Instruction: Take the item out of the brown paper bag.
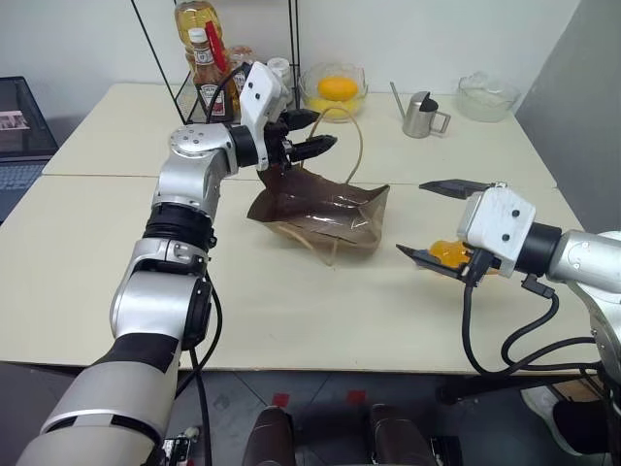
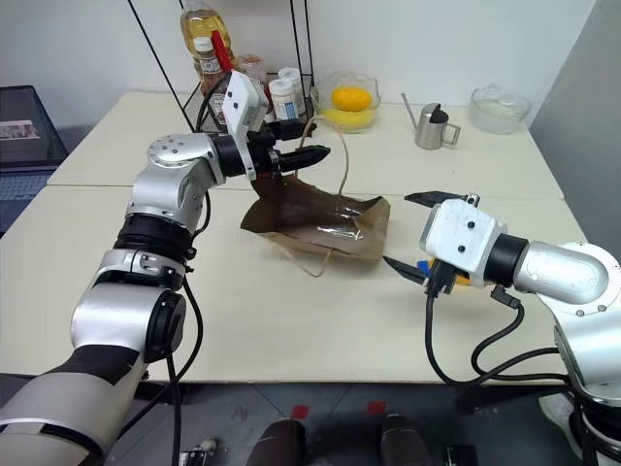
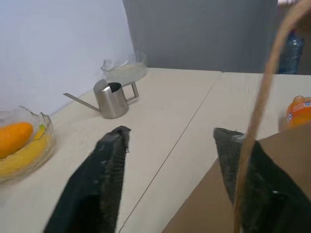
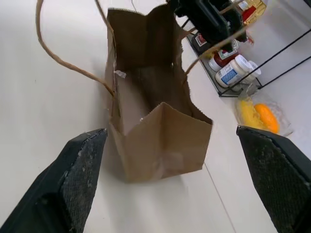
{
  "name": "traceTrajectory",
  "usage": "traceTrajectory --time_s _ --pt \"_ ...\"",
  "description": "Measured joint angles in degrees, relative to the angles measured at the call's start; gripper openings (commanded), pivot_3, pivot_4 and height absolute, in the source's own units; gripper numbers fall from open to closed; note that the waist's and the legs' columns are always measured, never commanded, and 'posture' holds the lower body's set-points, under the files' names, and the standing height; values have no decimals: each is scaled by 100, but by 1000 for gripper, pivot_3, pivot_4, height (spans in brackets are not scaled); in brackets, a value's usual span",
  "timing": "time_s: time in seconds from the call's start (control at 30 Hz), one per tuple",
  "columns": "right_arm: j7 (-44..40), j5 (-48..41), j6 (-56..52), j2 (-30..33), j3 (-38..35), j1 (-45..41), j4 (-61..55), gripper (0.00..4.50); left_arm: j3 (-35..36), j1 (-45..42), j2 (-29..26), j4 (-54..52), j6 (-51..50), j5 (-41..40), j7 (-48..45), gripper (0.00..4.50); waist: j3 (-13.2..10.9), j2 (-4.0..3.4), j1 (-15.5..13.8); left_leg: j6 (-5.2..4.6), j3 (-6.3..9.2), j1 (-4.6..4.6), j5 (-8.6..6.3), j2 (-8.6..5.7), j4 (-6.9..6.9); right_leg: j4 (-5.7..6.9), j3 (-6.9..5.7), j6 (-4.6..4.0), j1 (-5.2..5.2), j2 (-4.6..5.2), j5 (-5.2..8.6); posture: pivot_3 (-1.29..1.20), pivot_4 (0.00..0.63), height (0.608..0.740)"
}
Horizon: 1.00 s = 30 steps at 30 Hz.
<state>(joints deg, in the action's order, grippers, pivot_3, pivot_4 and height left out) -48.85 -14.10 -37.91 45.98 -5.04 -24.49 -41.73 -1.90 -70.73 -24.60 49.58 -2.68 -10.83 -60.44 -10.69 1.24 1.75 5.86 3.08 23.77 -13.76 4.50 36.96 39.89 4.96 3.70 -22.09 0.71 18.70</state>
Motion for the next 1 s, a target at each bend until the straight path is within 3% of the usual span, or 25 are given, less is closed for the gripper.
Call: traceTrajectory --time_s 0.07,0.1,0.27,0.73,1.0 --pt "57 -182 -237 2 -26 -123 -43 4500 -39 -108 -63 267 381 211 11 4381 0 0 -1 0 0 0 0 0 -1 1 0 0 -1 0 0 0 150 740" --pt "90 -266 -314 11 -54 -177 -50 4500 -61 -181 -99 452 594 344 68 4448 0 0 -2 0 0 0 0 0 -1 0 0 0 -2 0 0 0 150 740" --pt "176 -305 -411 135 -56 -269 -30 4500 -37 -510 -60 1163 937 651 523 4448 0 0 -9 -1 0 4 -1 -1 0 0 0 0 -2 0 0 0 150 740" --pt "270 -551 -598 328 -54 -272 -41 4500 -108 -1091 -26 1701 1337 1073 583 4448 0 0 7 -1 -1 4 0 -1 -2 3 0 0 -6 0 0 0 150 740" --pt "547 -765 -686 102 -199 -111 -50 4500 -2 -881 -677 1557 1441 1112 477 4448 0 0 22 0 -1 3 0 2 -3 7 1 0 -10 -1 0 0 150 740"
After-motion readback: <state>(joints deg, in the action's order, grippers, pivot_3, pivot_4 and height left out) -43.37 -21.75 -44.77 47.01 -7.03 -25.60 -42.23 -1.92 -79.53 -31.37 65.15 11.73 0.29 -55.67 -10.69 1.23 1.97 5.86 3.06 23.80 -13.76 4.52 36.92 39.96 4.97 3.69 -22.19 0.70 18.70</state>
